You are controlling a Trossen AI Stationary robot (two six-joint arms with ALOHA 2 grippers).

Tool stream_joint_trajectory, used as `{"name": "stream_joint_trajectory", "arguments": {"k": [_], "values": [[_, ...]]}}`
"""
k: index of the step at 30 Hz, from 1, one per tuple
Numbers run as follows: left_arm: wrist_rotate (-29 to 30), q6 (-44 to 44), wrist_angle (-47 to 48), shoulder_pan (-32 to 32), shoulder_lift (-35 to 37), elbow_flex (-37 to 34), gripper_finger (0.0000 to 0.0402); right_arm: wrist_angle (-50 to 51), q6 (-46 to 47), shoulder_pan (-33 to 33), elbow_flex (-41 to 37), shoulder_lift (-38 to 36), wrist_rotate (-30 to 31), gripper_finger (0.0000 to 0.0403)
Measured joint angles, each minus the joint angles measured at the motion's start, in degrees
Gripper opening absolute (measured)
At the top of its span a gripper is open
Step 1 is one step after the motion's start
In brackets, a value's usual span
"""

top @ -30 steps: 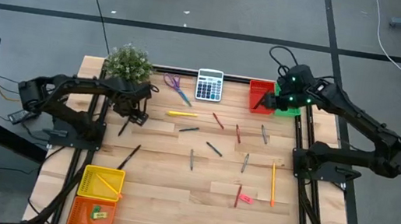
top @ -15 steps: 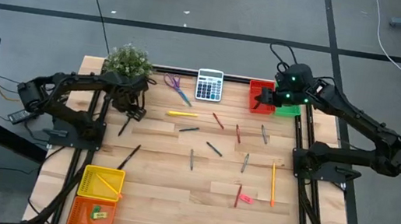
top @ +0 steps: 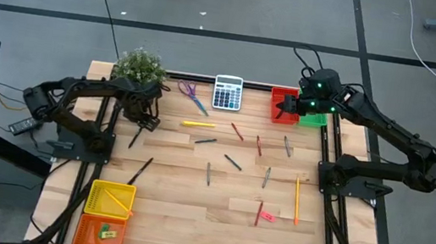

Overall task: Sort crayons/erasers/pens/pencils in bins
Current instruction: Put the top black pen into the red bin

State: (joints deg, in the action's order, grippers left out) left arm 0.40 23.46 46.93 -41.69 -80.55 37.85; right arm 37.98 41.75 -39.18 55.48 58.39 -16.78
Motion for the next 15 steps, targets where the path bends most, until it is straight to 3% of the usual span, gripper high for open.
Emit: {"name": "stream_joint_trajectory", "arguments": {"k": [15], "values": [[-1.81,2.91,0.03,2.29,-1.62,0.02,0.0099,-0.04,-1.3,0.0,0.02,-0.28,-0.39,0.0125]]}}
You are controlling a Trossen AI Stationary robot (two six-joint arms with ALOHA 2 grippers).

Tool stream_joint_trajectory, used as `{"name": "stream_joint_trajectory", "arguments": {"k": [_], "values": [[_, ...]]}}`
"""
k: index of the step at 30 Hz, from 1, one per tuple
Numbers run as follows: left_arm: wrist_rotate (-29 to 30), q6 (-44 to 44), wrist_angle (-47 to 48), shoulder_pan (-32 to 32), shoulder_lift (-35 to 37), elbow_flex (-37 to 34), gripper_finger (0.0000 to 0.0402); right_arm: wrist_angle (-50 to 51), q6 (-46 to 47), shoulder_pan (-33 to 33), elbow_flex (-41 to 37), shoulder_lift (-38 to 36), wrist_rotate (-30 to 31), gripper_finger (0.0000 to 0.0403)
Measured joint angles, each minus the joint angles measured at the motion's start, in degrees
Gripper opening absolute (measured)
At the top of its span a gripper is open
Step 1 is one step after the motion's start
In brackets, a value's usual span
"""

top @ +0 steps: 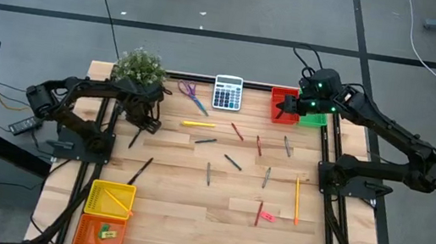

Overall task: Sort crayons/erasers/pens/pencils in bins
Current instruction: Put the top black pen into the red bin

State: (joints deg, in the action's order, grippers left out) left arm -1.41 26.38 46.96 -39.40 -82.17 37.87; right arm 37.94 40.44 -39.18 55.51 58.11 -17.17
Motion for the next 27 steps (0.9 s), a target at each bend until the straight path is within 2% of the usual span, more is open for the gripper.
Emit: {"name": "stream_joint_trajectory", "arguments": {"k": [7,15,27], "values": [[2.45,0.09,-0.17,1.8,0.0,-0.01,0.0078,0.02,-0.39,0.0,0.0,0.0,-0.72,0.0125],[2.65,1.54,-0.47,1.77,0.0,-0.01,0.0064,0.02,0.72,0.86,0.02,-1.89,-3.13,0.0125],[0.28,4.52,-1.16,2.02,-1.02,0.0,0.0091,-0.03,0.98,0.83,0.04,-4.15,-3.08,0.0125]]}}
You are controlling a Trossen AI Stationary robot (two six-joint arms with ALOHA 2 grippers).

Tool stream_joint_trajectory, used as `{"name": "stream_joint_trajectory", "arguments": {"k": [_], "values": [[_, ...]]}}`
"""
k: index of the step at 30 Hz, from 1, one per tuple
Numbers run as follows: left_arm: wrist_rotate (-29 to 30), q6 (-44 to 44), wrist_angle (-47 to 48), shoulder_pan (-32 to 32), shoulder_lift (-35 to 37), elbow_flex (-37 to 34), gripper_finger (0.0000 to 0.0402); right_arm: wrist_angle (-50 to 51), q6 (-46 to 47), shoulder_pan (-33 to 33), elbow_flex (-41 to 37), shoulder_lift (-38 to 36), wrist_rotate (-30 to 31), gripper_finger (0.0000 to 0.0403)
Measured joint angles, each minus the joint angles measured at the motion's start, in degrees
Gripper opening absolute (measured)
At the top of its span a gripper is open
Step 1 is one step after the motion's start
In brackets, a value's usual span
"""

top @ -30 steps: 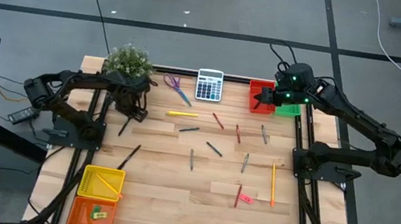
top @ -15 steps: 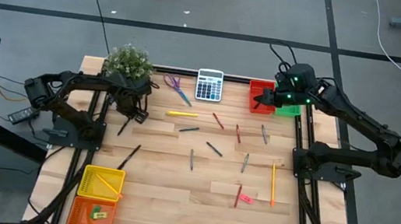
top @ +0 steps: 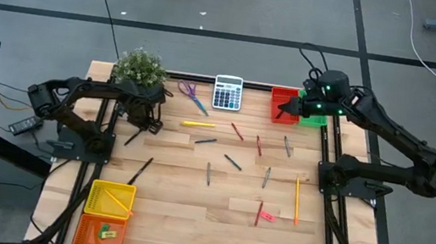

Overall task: Sort crayons/erasers/pens/pencils in bins
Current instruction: Put the top black pen into the red bin

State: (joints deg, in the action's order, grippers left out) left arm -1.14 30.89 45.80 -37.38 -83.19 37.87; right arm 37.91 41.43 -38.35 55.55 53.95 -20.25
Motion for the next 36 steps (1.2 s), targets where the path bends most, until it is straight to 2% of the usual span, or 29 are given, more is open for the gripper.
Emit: {"name": "stream_joint_trajectory", "arguments": {"k": [8,13,22,28,34,36], "values": [[0.7,0.11,-0.34,2.97,-3.59,0.31,0.0121,-0.02,-0.04,0.0,0.0,-1.53,0.0,0.0125],[0.99,2.82,-0.75,4.27,-3.85,0.22,0.0126,0.0,0.22,0.0,0.0,-2.6,-0.04,0.0125],[1.16,2.97,-0.94,4.78,-3.96,0.2,0.0077,0.02,1.15,0.02,0.0,-3.21,-0.22,0.0125],[1.1,3.01,-0.41,4.8,-3.2,0.02,0.0037,0.02,1.86,0.02,0.0,-3.2,-3.43,0.0125],[0.55,4.66,-0.4,4.8,-1.49,0.28,0.0047,0.0,2.01,0.02,0.0,-3.19,-3.41,0.0125],[-2.55,4.6,0.28,4.81,-1.31,0.95,0.0052,0.0,2.08,0.02,0.0,-3.19,-3.41,0.0125]]}}
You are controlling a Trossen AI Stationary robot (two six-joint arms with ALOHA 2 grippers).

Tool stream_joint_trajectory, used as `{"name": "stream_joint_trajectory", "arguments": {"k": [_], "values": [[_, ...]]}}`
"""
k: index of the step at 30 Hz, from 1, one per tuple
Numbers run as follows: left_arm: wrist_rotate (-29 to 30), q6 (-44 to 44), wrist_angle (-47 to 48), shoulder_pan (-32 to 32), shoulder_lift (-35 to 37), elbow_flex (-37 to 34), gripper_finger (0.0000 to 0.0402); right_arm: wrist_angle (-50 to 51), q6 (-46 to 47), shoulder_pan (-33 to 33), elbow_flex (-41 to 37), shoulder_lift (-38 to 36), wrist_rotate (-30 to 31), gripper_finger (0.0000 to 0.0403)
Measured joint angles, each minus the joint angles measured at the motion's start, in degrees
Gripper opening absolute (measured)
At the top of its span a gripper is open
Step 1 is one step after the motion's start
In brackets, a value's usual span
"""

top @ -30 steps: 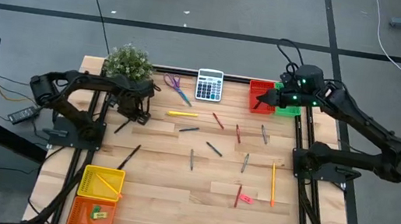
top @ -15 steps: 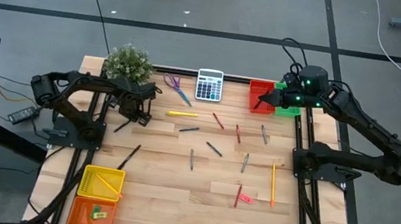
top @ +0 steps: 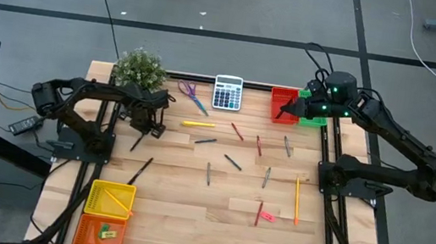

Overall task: Sort crayons/erasers/pens/pencils in bins
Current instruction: Put the top black pen into the red bin

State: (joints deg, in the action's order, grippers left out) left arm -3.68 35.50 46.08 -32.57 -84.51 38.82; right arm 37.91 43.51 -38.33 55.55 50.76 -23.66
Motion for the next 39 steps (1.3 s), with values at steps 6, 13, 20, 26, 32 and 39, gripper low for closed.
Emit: {"name": "stream_joint_trajectory", "arguments": {"k": [6,13,20,26,32,39], "values": [[-3.0,-0.43,0.08,1.43,0.5,4.75,0.0039,-2.7,1.41,0.0,0.0,0.09,0.0,0.0125],[-2.97,-1.77,-0.06,4.21,0.52,13.63,0.005,-13.84,-0.02,2.9,0.0,0.13,0.0,0.0125],[-2.97,-8.66,0.07,7.31,0.55,24.52,0.004,-18.49,-15.48,11.69,0.32,0.22,0.37,0.0125],[-4.18,-15.21,0.18,10.29,0.62,31.81,0.0047,-18.65,-25.14,20.88,2.72,2.92,6.27,0.0125],[-7.89,-20.88,0.04,12.43,0.63,35.74,0.0039,-19.15,-28.8,25.37,6.99,7.06,7.6,0.0125],[-10.75,-33.44,-4.2,17.12,0.65,38.14,0.0037,-17.93,-34.91,29.99,16.35,15.62,8.79,0.0125]]}}
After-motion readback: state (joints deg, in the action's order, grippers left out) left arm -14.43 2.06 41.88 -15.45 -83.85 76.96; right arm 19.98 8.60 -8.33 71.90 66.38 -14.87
